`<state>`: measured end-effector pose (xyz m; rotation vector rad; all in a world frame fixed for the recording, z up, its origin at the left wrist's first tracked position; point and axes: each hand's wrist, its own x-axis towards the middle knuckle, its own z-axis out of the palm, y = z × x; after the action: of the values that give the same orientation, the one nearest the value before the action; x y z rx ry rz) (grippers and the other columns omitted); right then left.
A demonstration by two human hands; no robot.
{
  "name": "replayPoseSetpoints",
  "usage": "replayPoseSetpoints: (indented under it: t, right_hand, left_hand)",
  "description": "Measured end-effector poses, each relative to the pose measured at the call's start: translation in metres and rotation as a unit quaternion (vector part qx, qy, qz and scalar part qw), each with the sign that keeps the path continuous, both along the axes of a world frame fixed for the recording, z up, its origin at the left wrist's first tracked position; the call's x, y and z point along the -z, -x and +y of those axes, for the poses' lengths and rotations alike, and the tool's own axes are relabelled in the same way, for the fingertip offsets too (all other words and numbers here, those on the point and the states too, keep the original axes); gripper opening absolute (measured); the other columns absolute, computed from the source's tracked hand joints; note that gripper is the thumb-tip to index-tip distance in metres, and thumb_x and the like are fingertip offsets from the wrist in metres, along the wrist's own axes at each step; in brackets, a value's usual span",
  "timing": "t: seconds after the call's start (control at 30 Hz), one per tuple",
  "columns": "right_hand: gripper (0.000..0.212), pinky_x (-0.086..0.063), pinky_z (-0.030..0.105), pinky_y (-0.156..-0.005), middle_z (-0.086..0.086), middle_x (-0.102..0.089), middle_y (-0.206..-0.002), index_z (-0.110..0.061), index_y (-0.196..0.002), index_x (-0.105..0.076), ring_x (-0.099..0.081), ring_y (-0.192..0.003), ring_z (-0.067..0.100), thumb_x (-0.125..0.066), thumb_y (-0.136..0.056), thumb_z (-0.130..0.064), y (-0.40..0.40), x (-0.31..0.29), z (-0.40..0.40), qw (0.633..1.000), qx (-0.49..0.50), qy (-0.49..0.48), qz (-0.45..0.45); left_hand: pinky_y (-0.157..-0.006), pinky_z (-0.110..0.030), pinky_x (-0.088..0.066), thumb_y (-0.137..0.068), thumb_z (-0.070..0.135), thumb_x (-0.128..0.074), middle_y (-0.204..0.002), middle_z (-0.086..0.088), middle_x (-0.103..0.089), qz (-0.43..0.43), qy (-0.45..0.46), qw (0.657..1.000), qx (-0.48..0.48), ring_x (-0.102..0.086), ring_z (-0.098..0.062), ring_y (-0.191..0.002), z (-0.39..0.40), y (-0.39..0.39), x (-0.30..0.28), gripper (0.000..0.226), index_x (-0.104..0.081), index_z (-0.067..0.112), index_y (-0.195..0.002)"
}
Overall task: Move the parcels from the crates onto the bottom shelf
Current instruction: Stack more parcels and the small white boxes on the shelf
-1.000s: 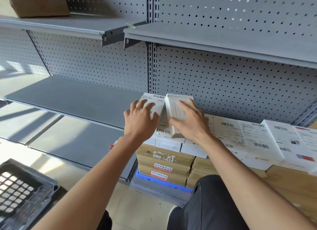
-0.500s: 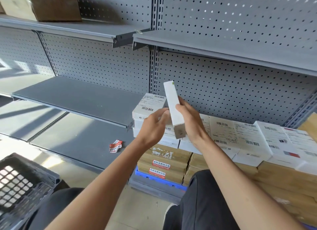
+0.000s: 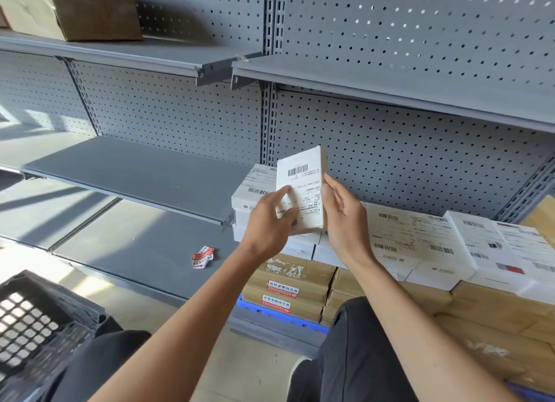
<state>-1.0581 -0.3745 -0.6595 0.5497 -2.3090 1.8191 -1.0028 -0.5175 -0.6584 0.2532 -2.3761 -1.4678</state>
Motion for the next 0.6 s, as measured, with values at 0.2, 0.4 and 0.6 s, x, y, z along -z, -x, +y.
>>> replayPoseSetpoints:
  t: [0.2,0.4,0.6]
  right_hand:
    - [0.047,-0.033,-0.005,-0.082,-0.020,-0.052,-0.127,-0.020,-0.142,-0.049,-0.052,-0.115,-0.005,-0.057,-0.097,-0.008,-0.001,0.003,0.004,0.990,0.021,-0.117,0.071]
    - [0.067,-0.011,0.018,-0.117,-0.005,-0.004,-0.168,-0.023,-0.159,-0.021,-0.002,-0.150,0.000,-0.055,-0.102,-0.029,0.010,0.024,0.005,0.976,0.015,-0.216,0.028]
    - [0.106,-0.019,0.022,-0.114,-0.003,0.008,-0.167,-0.020,-0.160,-0.017,0.003,-0.147,-0.003,-0.080,-0.079,-0.048,0.015,0.036,0.013,0.958,-0.054,-0.281,0.013]
  left_hand:
    - [-0.090,-0.028,-0.052,-0.098,0.005,-0.059,-0.126,0.016,-0.052,0.006,0.046,0.999,-0.003,-0.060,-0.019,-0.112,0.003,0.005,0.009,0.044,-0.059,0.021,-0.139]
    - [-0.080,0.001,-0.037,-0.091,-0.006,-0.060,-0.139,0.010,-0.055,0.017,0.103,0.995,-0.008,-0.055,-0.010,-0.108,0.009,0.012,0.013,0.047,-0.065,0.014,-0.133]
    - [-0.089,-0.004,-0.039,-0.087,-0.007,-0.054,-0.146,0.008,-0.052,-0.045,0.106,0.993,-0.004,-0.058,-0.020,-0.122,0.007,0.023,0.029,0.053,-0.065,0.017,-0.134]
